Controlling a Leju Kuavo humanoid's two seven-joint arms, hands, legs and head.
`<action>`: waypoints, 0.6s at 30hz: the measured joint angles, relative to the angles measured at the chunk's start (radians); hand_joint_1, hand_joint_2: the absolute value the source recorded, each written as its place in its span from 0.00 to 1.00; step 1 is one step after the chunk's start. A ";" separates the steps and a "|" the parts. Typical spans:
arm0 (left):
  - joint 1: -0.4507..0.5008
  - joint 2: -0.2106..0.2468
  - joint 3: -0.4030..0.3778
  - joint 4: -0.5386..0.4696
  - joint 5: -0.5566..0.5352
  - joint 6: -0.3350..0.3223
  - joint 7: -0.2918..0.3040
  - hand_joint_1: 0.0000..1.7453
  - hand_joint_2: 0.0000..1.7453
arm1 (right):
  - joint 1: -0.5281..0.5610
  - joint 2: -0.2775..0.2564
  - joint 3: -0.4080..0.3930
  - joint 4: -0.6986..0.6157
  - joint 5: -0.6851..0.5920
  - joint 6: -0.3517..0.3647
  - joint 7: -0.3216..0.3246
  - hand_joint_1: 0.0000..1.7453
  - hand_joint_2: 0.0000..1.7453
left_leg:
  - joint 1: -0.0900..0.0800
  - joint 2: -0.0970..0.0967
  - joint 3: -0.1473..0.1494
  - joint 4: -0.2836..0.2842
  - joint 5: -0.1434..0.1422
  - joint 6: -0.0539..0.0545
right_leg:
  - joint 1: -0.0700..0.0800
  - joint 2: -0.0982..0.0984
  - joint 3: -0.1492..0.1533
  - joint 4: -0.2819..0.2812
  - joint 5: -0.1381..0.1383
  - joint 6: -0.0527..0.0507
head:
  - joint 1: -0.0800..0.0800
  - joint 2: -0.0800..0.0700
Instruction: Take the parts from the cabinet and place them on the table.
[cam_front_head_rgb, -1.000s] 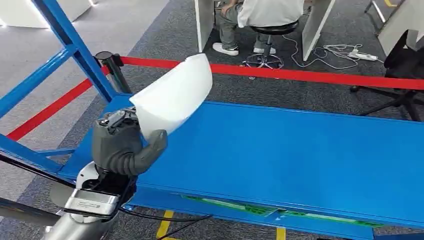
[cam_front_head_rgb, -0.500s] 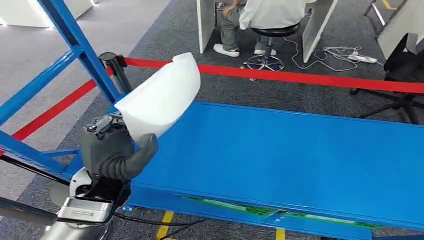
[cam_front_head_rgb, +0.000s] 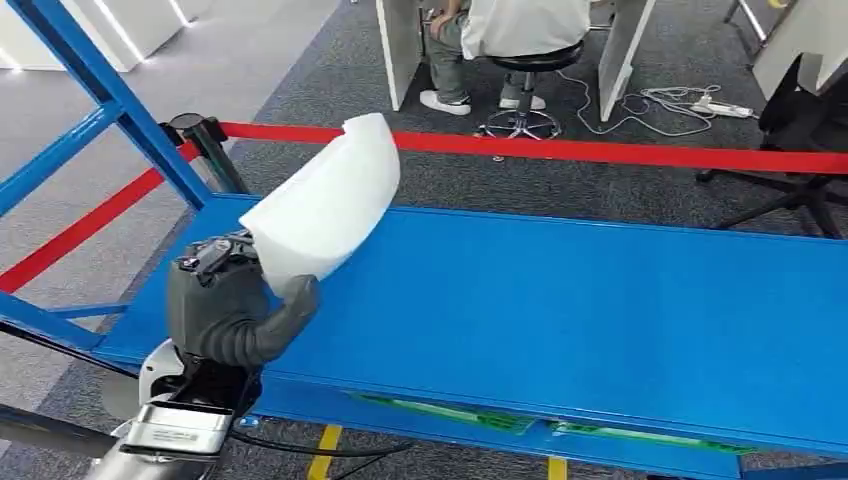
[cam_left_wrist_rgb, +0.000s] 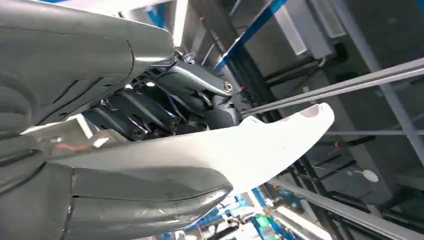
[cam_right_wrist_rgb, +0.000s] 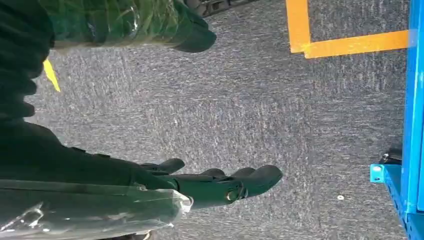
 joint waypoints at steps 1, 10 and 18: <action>0.001 0.000 0.000 0.000 -0.002 0.001 0.000 1.00 1.00 | 0.001 0.000 0.000 0.000 0.002 0.000 0.004 0.00 1.00 | 0.000 0.000 -0.037 0.083 -0.035 0.001 | 0.003 -0.001 -0.001 0.000 0.000 -0.001 | 0.000 0.000; 0.000 -0.005 -0.002 -0.001 -0.010 0.015 -0.003 1.00 1.00 | 0.000 0.002 0.000 0.001 0.009 0.003 0.008 0.00 1.00 | -0.033 0.000 0.060 -0.129 0.088 0.066 | 0.017 0.000 -0.003 0.000 0.000 0.005 | -0.001 0.000; 0.007 -0.018 -0.002 -0.003 -0.011 0.028 -0.005 1.00 1.00 | 0.003 0.002 0.000 0.002 0.020 0.002 0.018 0.00 1.00 | -0.026 0.006 0.062 -0.166 0.109 0.070 | 0.018 -0.005 -0.130 0.288 -0.150 0.034 | 0.005 0.000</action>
